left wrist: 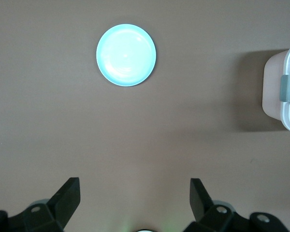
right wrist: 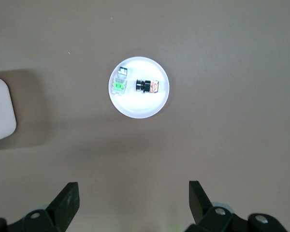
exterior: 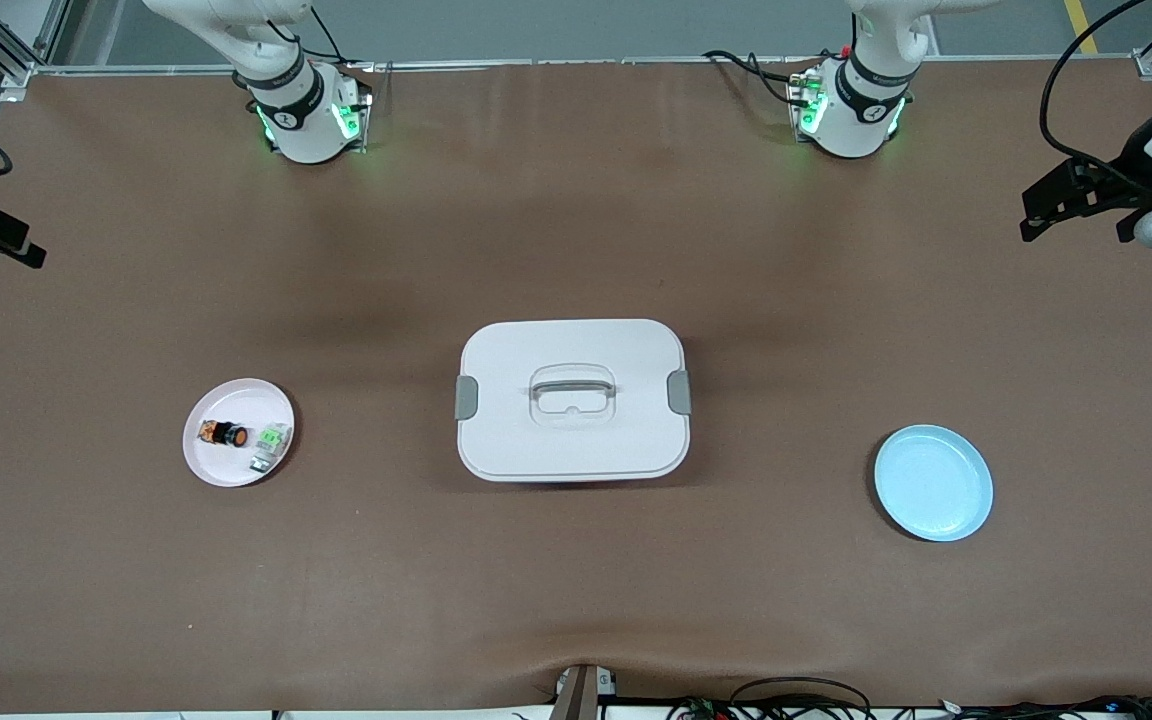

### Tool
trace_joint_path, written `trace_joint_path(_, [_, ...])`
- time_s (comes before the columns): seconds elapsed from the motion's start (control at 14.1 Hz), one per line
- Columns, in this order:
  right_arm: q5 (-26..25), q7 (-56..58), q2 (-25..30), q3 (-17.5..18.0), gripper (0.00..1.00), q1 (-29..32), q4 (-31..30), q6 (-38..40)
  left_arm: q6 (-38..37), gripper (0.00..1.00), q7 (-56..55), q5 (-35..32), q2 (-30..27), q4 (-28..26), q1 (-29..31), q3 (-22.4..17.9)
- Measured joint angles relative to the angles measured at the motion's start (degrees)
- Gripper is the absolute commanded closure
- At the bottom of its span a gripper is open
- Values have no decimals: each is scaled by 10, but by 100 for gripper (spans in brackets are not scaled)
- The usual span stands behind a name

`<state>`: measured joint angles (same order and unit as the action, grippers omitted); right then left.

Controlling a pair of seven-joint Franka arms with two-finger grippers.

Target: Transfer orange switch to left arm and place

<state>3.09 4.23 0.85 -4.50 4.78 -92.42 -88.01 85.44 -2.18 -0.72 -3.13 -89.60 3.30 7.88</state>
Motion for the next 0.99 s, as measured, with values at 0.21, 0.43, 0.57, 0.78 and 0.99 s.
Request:
trace_joint_path(0.21, [0, 0, -45, 0, 0, 3, -4, -3, -2, 0, 0, 0, 0, 1, 0, 0])
trace_joint_path(0.43, [0, 0, -73, 0, 0, 11, -4, -4, -3, 0, 0, 0, 0, 2, 0, 1])
trace_joint_path(0.57, [-1, 0, -89, -1, 0, 20, -3, -17, -3, 0, 0, 0, 0, 2, 0, 1])
trace_joint_path(0.78, [0, 1, -110, 0, 0, 24, -3, -50, -3, 0, 0, 0, 0, 3, 0, 1])
trace_joint_path(0.99, [1, -1, -126, 1, 0, 23, -10, -91, -3, 0, 0, 0, 0, 3, 0, 1])
